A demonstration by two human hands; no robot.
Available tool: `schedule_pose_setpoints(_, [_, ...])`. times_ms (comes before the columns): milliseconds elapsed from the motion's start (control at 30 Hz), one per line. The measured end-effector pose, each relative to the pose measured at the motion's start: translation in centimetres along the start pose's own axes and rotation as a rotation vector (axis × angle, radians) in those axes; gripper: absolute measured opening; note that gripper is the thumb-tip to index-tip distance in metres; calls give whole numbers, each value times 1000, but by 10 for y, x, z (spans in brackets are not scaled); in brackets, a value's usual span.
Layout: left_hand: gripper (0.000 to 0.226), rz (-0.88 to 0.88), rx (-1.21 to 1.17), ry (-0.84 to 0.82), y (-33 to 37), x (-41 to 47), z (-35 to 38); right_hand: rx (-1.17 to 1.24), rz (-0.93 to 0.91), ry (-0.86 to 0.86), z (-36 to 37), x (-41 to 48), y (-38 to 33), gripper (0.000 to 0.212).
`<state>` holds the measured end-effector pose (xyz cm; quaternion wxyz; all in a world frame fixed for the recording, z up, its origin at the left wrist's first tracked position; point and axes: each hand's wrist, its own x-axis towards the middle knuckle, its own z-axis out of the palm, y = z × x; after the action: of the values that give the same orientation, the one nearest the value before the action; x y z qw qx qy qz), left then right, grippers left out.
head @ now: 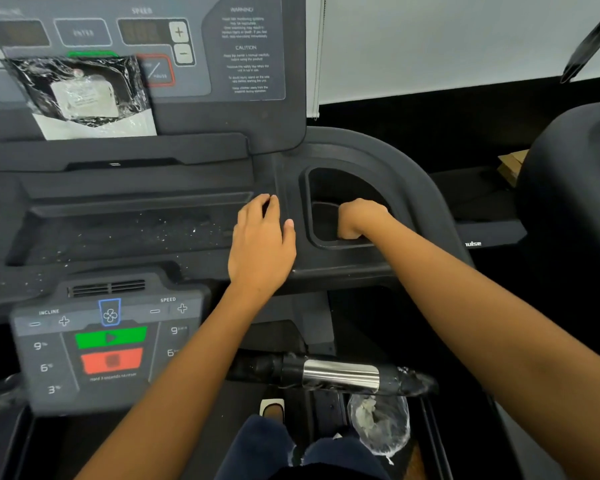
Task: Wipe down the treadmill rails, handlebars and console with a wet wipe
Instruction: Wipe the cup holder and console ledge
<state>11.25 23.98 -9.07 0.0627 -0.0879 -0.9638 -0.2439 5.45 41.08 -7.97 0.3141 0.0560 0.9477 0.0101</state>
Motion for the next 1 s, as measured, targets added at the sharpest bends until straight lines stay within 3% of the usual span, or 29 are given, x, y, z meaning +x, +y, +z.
schedule_pose_setpoints(100, [50,3,32,-6,0,1,1,215,-125,-46,-2,4,-23,26])
schedule_pose_setpoints(200, [50,5,35,-4,1,0,1,356,-84,-39,5,11,-20,22])
schedule_pose_setpoints(333, [51,11,54,-14,0,-1,2,357,59,278,8,10,13,13])
schedule_pose_setpoints(400, [51,16,57,-16,0,-1,2,332,27,316,9,9,8,13])
schedule_pose_setpoints(667, [52,39,74,-26,0,-3,1,477,-160,-86,8,-9,-13,40])
schedule_pose_setpoints(767, [52,47,88,-29,1,-3,-1,619,-240,-155,2,-26,-5,20])
schedule_pose_setpoints(900, [53,52,87,-43,2,-5,-1,917,-363,-38,-13,-62,16,18])
schedule_pose_setpoints(1000, [52,37,50,-52,1,-4,-3,902,-242,361,-10,-90,45,25])
